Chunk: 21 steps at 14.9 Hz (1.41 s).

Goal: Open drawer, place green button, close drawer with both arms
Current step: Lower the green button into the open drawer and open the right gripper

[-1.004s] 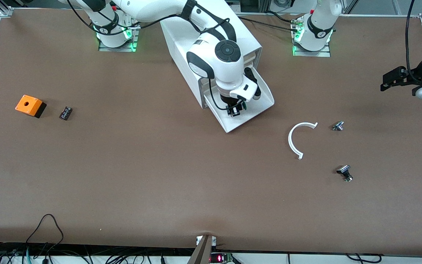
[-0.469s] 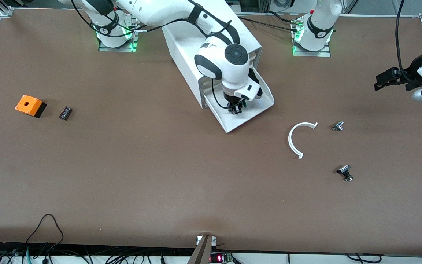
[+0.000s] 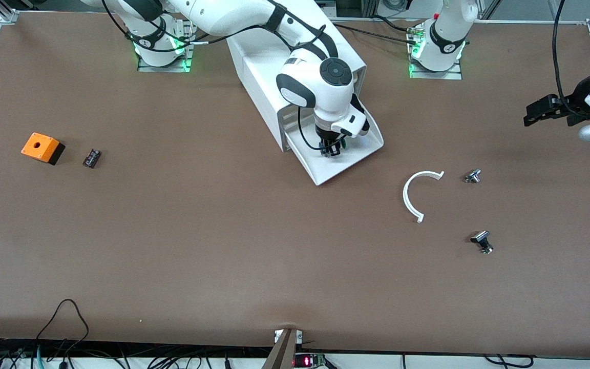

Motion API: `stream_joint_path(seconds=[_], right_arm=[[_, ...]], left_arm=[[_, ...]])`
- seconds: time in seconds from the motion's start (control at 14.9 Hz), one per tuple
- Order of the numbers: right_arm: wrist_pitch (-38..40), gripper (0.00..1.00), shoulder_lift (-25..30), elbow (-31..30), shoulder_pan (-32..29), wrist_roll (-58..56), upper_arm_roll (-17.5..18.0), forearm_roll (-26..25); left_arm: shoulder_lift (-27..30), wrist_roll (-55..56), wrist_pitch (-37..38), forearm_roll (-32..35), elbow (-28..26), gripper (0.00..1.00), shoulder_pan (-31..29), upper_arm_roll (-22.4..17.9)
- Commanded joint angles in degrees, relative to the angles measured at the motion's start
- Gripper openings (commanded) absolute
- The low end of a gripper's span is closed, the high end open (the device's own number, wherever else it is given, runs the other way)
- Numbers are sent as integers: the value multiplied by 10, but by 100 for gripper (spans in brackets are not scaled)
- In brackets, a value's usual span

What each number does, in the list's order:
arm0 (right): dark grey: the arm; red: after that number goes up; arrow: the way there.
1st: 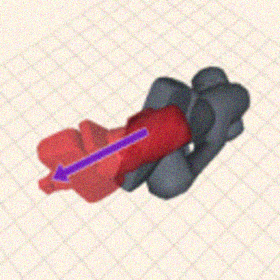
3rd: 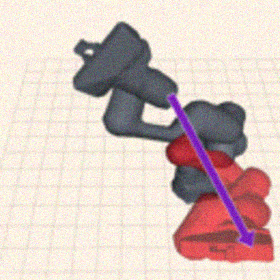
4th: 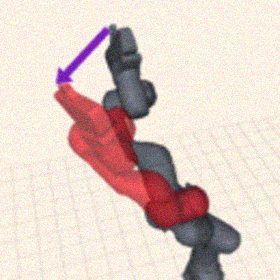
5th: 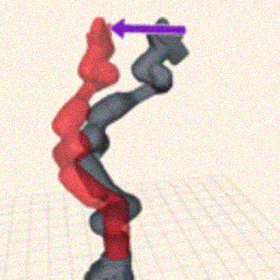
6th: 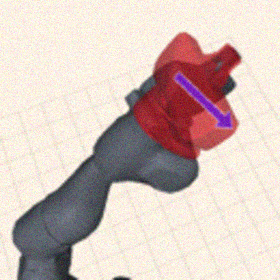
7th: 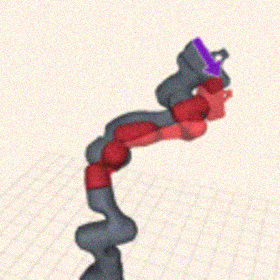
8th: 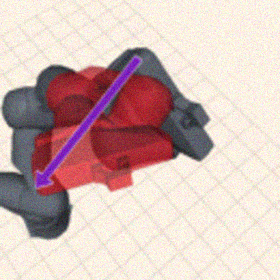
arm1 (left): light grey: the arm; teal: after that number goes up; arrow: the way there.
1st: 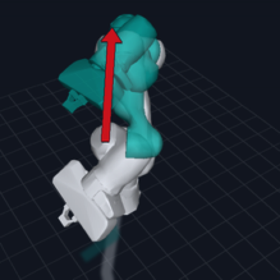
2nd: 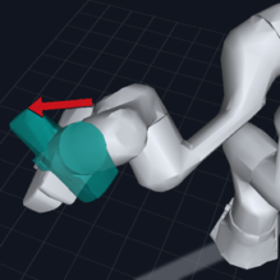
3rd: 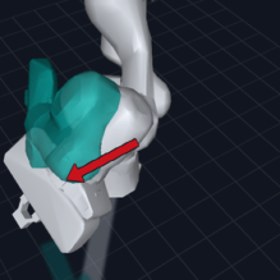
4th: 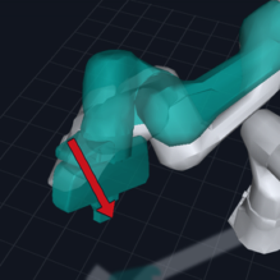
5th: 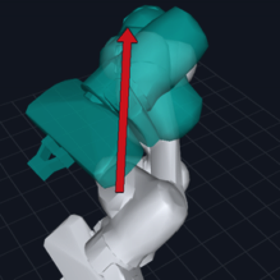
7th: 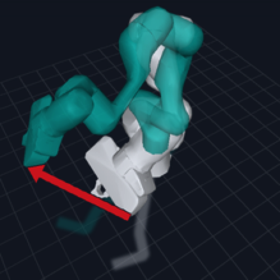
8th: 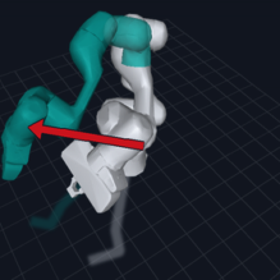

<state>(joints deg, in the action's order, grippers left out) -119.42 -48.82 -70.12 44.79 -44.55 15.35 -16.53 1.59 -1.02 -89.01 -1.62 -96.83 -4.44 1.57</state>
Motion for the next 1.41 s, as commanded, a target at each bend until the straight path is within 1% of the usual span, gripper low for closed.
stream_joint_path(seconds=[0.0,0.27,0.33,0.4,0.47,0.6,0.8,1.14,1.34], right_arm=[[0,30,-12,2,9,26,1,-17],[-7,30,-21,2,15,47,0,-18],[-17,35,-22,2,16,58,0,-18],[-19,59,-22,2,17,77,0,-17],[-19,100,-22,2,17,108,1,-15],[-19,100,-15,3,18,159,1,-13],[-17,100,9,7,18,195,1,-13],[-11,100,75,5,14,320,-4,-19],[10,100,114,5,9,346,-50,-13]], left_arm=[[-9,3,-16,-29,12,100,-25,-2],[10,3,-15,-29,-12,100,-29,5],[19,3,-16,-29,-19,100,-29,5],[21,4,-16,-28,-20,100,-29,11],[21,4,-16,-25,-19,100,-29,12],[18,4,-17,-21,-17,100,-29,16],[17,4,-17,-21,-13,100,-28,16],[15,3,-17,-20,-11,100,-26,17],[13,3,-17,-20,-10,100,-26,17]])
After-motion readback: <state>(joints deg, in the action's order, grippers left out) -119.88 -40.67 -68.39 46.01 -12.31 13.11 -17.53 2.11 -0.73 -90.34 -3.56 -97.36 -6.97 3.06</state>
